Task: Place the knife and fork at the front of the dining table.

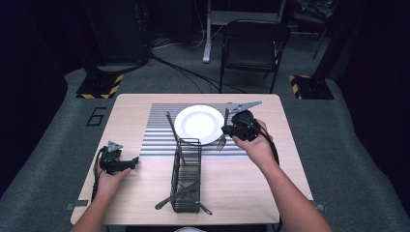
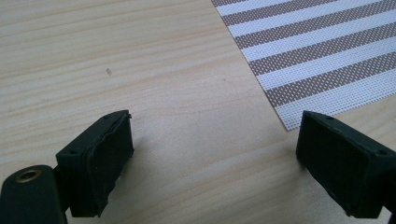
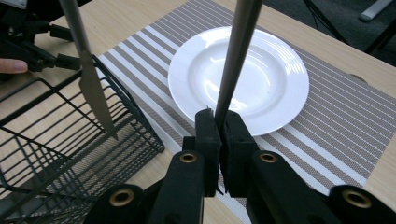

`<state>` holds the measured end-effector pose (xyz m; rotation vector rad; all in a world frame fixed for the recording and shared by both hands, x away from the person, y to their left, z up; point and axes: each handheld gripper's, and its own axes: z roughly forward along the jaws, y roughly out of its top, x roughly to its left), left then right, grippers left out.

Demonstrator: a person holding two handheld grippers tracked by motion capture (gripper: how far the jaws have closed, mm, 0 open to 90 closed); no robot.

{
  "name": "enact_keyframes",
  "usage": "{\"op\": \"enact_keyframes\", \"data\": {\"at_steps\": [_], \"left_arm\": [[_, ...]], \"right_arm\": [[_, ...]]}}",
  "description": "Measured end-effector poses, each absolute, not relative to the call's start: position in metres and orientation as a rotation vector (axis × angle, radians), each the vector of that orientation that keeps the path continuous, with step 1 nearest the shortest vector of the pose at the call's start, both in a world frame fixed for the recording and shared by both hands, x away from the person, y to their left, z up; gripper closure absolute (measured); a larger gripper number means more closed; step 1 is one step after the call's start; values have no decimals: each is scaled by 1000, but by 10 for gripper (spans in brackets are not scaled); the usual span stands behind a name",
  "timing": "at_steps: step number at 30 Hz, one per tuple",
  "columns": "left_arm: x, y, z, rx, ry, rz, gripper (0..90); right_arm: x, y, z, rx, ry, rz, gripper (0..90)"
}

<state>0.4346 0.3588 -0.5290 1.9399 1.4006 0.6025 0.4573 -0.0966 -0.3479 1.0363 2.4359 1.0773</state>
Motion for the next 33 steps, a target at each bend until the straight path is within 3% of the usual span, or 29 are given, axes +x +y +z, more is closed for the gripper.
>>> {"op": "enact_keyframes", "data": {"at_steps": [33], "left_arm": [[435, 359, -529, 1936, 1400, 605, 108]], "right_arm": [[492, -122, -412, 1228, 2396, 911, 869]]}}
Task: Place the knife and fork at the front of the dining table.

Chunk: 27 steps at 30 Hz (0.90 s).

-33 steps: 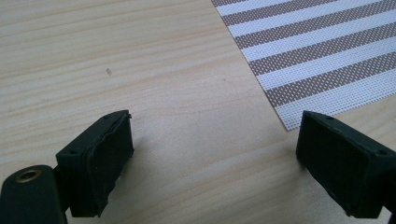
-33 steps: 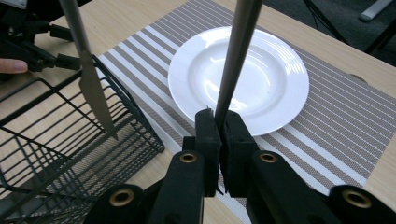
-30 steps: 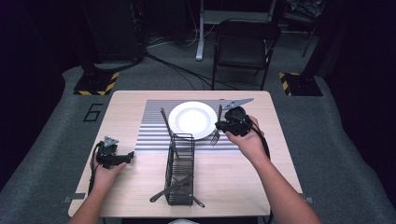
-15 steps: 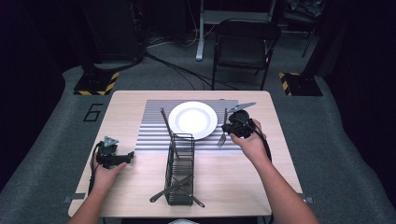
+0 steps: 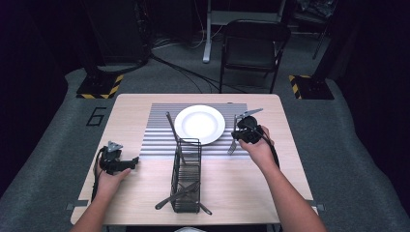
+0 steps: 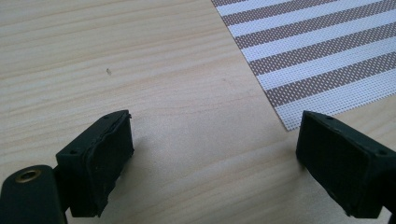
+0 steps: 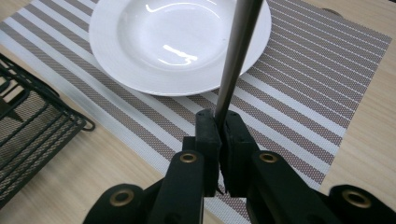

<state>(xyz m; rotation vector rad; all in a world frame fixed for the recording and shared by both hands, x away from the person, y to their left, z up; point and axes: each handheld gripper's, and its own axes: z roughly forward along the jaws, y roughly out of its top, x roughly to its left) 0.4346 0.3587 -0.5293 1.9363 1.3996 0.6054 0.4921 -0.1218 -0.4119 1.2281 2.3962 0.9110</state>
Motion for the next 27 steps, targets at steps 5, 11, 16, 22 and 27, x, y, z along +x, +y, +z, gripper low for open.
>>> {"op": "enact_keyframes", "data": {"at_steps": [5, 11, 16, 22, 27], "left_arm": [[435, 359, -529, 1938, 1401, 602, 108], [435, 358, -530, 1930, 1401, 613, 108], [435, 358, -530, 1933, 1401, 612, 109], [436, 358, -530, 1931, 1396, 614, 110], [436, 358, -530, 1931, 1395, 613, 111]], "right_arm": [[500, -125, -418, 1254, 2385, 906, 869], [510, -125, -424, 1304, 2369, 932, 868], [523, -127, -429, 1357, 2346, 955, 863], [535, -130, -438, 1461, 2298, 1015, 865], [542, -129, -442, 1524, 2275, 1017, 863]]}}
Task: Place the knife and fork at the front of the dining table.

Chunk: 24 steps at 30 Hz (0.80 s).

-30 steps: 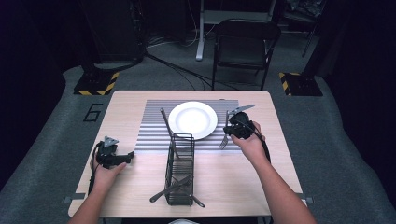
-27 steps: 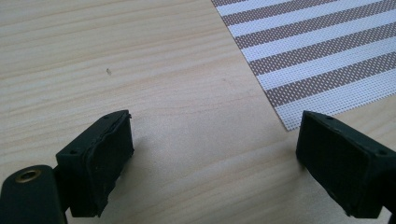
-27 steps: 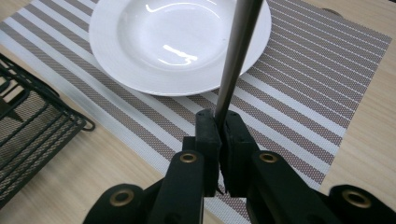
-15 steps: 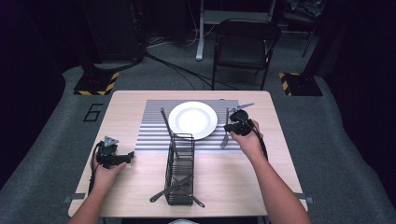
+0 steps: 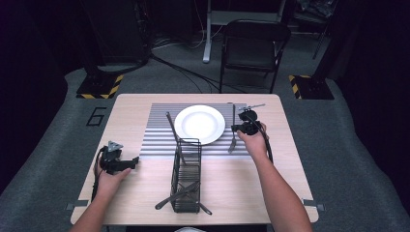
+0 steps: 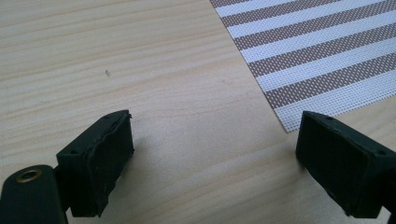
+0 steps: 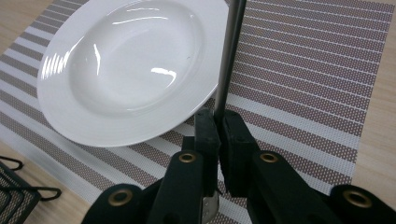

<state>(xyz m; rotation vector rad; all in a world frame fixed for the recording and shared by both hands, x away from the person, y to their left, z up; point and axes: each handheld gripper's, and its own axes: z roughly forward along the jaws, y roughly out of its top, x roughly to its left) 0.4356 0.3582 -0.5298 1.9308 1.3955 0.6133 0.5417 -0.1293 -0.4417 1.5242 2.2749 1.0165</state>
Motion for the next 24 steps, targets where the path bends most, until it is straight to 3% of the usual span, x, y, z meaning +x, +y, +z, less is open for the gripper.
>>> {"op": "enact_keyframes", "data": {"at_steps": [24], "left_arm": [[436, 358, -530, 1932, 1390, 612, 116]], "right_arm": [[577, -138, -461, 1878, 2195, 1072, 878]]}}
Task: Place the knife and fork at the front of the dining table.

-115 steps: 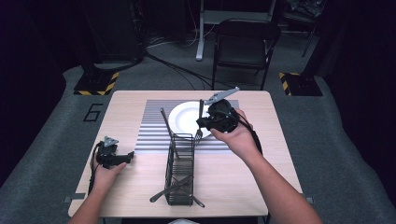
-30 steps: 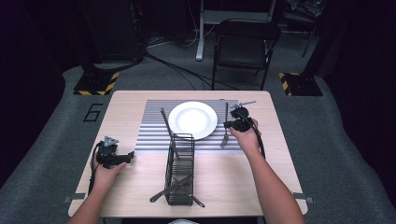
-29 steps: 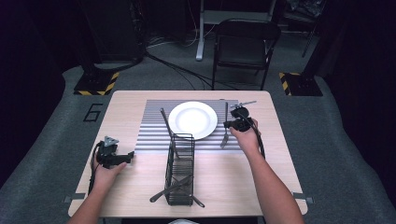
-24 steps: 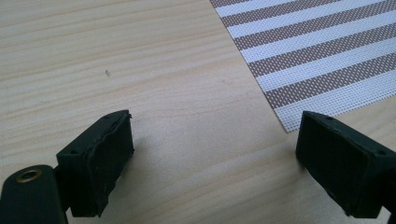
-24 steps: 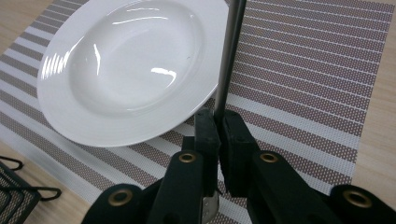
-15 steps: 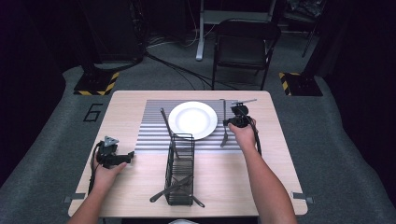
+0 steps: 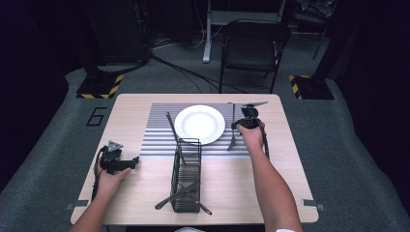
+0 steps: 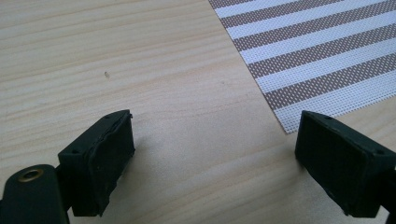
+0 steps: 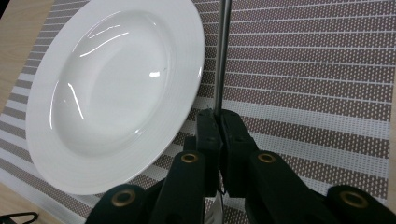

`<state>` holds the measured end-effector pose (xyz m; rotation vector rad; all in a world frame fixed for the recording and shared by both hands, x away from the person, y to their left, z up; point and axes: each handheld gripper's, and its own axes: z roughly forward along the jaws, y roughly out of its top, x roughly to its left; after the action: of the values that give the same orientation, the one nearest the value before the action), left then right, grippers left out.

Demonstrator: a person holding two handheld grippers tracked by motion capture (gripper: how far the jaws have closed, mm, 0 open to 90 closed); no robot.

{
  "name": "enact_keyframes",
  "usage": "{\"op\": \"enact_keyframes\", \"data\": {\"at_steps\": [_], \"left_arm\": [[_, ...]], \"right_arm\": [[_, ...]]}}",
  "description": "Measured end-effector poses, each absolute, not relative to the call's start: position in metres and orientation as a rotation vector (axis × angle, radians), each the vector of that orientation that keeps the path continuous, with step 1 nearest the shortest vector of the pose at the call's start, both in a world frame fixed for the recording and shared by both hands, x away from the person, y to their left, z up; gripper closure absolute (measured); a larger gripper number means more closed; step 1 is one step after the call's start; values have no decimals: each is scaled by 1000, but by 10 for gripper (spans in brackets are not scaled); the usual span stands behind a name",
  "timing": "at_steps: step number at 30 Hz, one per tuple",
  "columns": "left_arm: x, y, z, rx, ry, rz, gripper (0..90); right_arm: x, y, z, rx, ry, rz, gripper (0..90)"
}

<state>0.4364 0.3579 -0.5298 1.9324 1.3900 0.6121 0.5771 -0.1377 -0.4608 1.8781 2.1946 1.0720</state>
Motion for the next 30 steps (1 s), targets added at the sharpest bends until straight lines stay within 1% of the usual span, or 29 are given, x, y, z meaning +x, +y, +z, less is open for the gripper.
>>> {"op": "enact_keyframes", "data": {"at_steps": [6, 18, 30], "left_arm": [[436, 358, -530, 1932, 1390, 612, 116], [436, 358, -530, 1932, 1388, 612, 120], [436, 357, -530, 1932, 1385, 611, 124]], "right_arm": [[585, -134, -463, 1905, 2189, 1028, 876], [597, -132, -480, 2028, 2129, 1003, 873], [599, -137, -492, 2136, 2029, 1015, 873]]}}
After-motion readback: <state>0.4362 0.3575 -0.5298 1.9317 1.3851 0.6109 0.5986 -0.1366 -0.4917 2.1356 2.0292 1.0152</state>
